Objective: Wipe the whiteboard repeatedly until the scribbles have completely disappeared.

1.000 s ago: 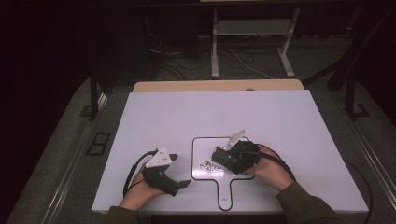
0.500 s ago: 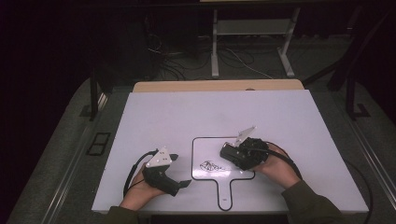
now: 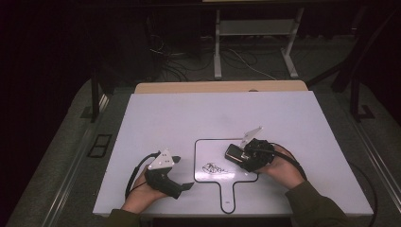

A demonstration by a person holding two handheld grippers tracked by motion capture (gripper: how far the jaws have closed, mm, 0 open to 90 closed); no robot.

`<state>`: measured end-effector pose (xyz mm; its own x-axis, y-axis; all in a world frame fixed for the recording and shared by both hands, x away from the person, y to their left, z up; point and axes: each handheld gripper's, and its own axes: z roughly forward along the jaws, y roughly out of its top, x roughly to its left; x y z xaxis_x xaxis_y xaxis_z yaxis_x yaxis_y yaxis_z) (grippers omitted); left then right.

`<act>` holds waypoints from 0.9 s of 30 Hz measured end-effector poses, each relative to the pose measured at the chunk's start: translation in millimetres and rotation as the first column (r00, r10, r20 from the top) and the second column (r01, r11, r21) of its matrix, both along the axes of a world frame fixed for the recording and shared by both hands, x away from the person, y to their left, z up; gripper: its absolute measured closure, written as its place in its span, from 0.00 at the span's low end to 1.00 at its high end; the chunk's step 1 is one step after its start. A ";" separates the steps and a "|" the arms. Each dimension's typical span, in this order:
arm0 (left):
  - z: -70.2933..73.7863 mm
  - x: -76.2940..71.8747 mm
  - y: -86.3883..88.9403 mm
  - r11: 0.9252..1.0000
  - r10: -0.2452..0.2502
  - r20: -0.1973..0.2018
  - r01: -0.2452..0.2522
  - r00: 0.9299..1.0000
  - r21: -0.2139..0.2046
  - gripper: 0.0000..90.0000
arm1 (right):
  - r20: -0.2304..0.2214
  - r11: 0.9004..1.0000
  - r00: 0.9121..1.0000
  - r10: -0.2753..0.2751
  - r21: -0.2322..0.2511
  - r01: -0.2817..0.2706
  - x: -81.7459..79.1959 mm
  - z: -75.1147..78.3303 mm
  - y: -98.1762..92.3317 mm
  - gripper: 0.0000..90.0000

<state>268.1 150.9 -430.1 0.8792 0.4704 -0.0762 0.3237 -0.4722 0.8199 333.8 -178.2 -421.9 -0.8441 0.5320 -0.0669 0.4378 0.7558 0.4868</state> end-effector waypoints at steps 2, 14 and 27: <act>0.0 -0.3 -0.2 1.000 0.002 -0.001 -0.002 1.000 -0.001 0.00 | 0.004 1.000 1.000 -0.005 -0.002 0.005 2.8 -0.4 -2.5 0.43; -0.2 -0.3 -0.4 1.000 0.003 -0.003 -0.003 1.000 -0.001 0.00 | -0.007 0.998 0.998 0.066 -0.001 -0.066 -19.9 0.4 12.7 0.43; -0.5 0.2 -0.8 1.000 -0.001 -0.001 0.001 1.000 0.002 0.00 | -0.001 1.000 1.000 -0.011 0.004 0.011 1.8 -0.5 -3.3 0.43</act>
<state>268.3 150.1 -430.6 0.8795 0.4698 -0.0762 0.3242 -0.4741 0.8186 335.6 -181.5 -422.5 -0.8381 0.5417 -0.0641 0.4467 0.7490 0.4893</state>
